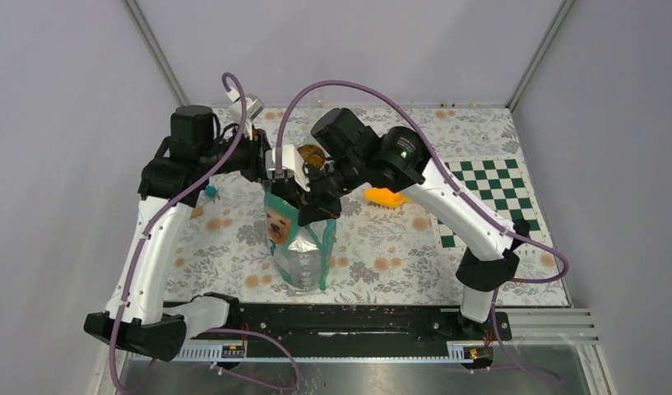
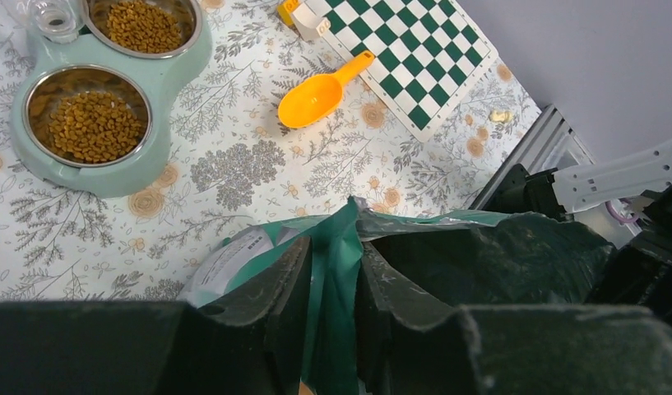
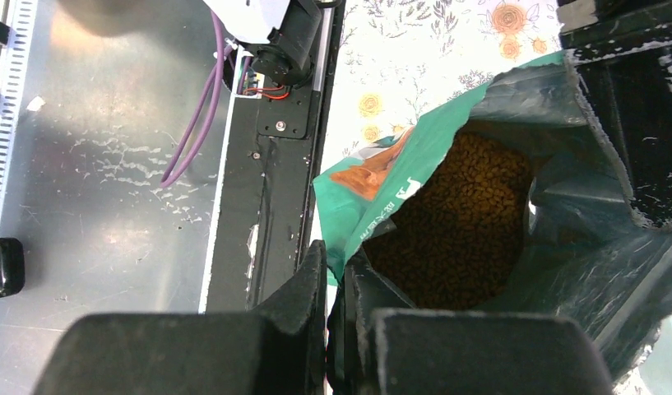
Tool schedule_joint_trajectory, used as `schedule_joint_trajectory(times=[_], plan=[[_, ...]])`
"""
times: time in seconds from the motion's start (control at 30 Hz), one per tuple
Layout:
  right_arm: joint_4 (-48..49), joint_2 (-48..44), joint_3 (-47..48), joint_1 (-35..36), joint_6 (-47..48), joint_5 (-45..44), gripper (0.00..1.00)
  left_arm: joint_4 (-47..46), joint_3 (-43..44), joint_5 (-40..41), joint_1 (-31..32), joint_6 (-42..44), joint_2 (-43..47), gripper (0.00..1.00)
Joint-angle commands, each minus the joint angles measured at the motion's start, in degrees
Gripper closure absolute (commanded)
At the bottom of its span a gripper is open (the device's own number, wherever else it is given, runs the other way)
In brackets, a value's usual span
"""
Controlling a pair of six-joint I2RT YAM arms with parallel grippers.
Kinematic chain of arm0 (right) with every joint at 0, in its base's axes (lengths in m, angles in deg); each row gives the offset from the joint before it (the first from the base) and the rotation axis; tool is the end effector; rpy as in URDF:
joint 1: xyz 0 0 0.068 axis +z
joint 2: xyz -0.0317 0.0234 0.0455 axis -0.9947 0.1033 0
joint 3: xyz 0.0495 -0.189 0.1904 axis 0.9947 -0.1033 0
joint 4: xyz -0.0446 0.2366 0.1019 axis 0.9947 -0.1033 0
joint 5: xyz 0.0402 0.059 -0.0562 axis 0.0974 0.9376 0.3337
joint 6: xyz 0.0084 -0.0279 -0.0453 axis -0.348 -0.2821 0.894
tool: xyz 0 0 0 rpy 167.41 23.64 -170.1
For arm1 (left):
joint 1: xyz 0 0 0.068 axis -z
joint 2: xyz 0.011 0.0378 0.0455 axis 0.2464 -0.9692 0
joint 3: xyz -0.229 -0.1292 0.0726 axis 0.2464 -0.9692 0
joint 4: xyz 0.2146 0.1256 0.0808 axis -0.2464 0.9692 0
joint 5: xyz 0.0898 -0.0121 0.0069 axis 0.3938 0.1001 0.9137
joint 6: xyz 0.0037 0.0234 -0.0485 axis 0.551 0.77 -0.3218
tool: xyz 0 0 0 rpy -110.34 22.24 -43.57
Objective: Serve the pet food
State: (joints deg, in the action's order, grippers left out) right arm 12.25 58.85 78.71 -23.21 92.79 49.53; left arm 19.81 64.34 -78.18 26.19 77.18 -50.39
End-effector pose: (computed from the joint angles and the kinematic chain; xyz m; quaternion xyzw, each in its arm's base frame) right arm 0.1555 0.3169 0.4779 -0.6735 0.5589 0.3599 0.3232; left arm 0.2048 -0.0668 0.4410 0.2263 0.7986 -0.3638 0.4227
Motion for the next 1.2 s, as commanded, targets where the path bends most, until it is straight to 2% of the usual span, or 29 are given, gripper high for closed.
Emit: schedule_joint_trajectory(times=[0.0, 0.1, 0.23, 0.43, 0.53, 0.67, 0.7, 0.73, 0.77, 0.8, 0.87, 0.93, 1.17], plan=[[8.3, -4.0, 1.1, 0.2, 2.4, 6.9, 1.00, 0.9, 4.5, 3.2, 0.2, 0.8, -2.0, 0.78], [7.6, -4.1, 1.0, 0.2, 3.1, 5.4, 1.00, 1.0, 6.6, 6.4, 0.2, -1.2, -3.6, 1.00], [4.4, -4.2, 4.3, 0.1, 5.0, -0.2, 1.00, 1.6, 9.7, 18.0, 0.2, -6.0, -3.7, 1.00], [2.2, -6.8, 8.7, -1.7, 10.0, -7.9, 1.00, 1.7, 12.9, 37.1, 0.2, -20.6, -1.1, 1.00], [2.8, -8.2, 9.3, -2.8, 13.0, -10.7, 1.00, 0.7, 13.6, 40.2, 0.2, -26.0, 0.4, 1.00], [5.1, -10.2, 5.8, -3.6, 14.1, -12.3, 1.00, 0.5, 14.4, 40.4, 0.2, -30.5, 1.3, 1.00], [5.7, -10.6, 4.3, -3.7, 13.4, -12.9, 0.97, -0.1, 13.8, 40.2, 0.2, -31.5, 1.6, 1.00], [6.5, -10.9, 2.8, -3.8, 12.0, -13.7, 0.82, -0.6, 12.7, 40.0, 0.2, -32.4, 2.0, 1.00], [7.6, -11.3, 1.2, -3.7, 10.2, -14.6, 0.62, -1.1, 11.3, 39.8, 0.2, -33.3, 2.3, 1.00], [8.4, -11.9, -0.6, -3.7, 8.5, -15.1, 0.46, -1.8, 10.0, 39.4, 0.2, -33.7, 2.6, 1.00], [12.0, -13.8, -5.0, -3.7, 5.0, -16.4, 0.31, -2.0, 8.3, 39.2, 0.2, -34.2, 2.7, 1.00], [16.2, -17.0, -11.5, -3.7, 1.4, -18.4, 0.25, -1.9, 8.2, 39.2, 0.2, -34.6, 2.5, 1.00], [43.8, -33.0, -40.6, -3.7, -13.8, -25.6, 0.11, -1.8, 9.6, 41.6, 0.2, -34.2, 2.3, 1.00]])
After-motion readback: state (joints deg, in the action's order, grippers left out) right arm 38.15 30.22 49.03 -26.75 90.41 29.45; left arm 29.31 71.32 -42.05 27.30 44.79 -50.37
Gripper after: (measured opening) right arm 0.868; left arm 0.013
